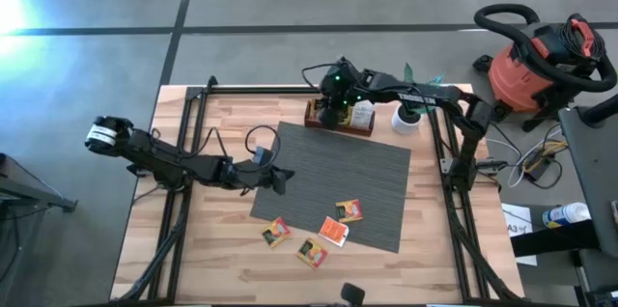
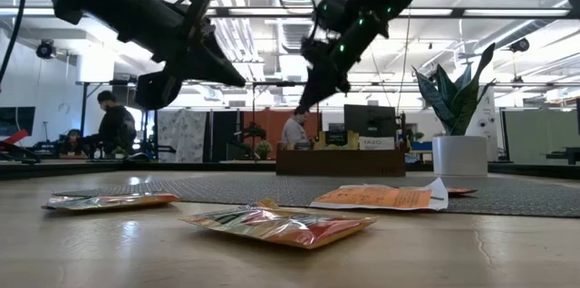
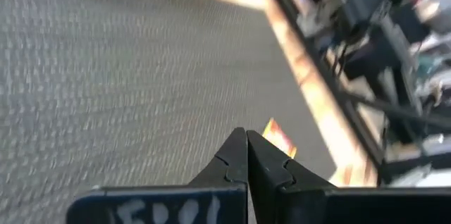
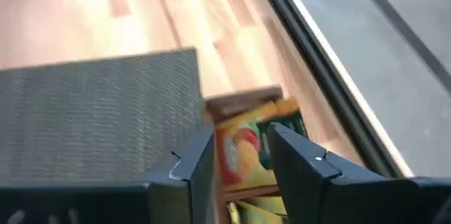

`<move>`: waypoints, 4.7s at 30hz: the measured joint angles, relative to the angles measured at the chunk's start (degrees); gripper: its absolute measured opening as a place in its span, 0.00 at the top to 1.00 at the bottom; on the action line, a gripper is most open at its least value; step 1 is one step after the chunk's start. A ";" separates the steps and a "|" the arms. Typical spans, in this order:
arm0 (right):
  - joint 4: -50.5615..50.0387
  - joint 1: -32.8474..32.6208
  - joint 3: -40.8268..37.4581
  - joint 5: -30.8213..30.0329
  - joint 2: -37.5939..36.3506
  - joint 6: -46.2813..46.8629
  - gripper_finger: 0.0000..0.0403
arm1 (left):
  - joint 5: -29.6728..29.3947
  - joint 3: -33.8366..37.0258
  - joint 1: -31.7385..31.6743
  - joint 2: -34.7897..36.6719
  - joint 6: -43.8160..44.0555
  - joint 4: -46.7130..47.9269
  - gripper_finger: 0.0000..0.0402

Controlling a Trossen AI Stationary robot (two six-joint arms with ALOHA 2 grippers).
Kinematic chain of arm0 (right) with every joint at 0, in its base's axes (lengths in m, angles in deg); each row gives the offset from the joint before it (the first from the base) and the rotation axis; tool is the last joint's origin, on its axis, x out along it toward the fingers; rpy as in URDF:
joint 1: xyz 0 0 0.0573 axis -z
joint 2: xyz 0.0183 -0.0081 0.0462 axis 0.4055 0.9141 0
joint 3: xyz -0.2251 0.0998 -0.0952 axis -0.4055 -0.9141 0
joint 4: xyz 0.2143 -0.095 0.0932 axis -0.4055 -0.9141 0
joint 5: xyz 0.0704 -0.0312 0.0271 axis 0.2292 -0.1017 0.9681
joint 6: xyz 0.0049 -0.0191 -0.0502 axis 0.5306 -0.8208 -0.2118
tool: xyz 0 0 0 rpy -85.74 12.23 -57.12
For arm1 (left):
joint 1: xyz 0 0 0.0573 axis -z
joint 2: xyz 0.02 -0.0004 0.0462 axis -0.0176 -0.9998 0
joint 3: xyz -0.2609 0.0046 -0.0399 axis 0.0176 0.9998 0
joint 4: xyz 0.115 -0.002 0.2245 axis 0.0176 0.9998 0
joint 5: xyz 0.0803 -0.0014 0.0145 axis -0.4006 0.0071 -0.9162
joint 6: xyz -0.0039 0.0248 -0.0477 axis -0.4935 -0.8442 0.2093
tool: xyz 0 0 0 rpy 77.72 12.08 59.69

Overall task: Pick & Place Tea
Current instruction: Put the orange tea bag into the left section of the wooden organizer

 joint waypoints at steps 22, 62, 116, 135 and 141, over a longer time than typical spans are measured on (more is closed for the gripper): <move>-4.20 -19.31 -0.11 10.85 0.66 7.54 0.71 | 3.16 -0.93 26.41 -5.32 22.62 8.36 1.00; 1.81 -34.05 -0.22 7.14 6.74 26.19 0.80 | 5.94 -8.41 29.17 -21.00 34.78 17.21 1.00; 7.86 -32.14 -0.33 10.75 11.52 25.92 0.76 | -13.22 -11.37 28.78 -26.18 46.86 17.00 1.00; 12.49 -31.38 -0.02 13.72 16.32 39.61 0.58 | -13.92 -13.16 28.32 -22.94 42.20 23.12 1.00; 12.60 -31.16 -0.02 13.84 16.36 39.43 0.59 | -10.92 -13.24 28.69 -23.04 48.70 28.66 1.00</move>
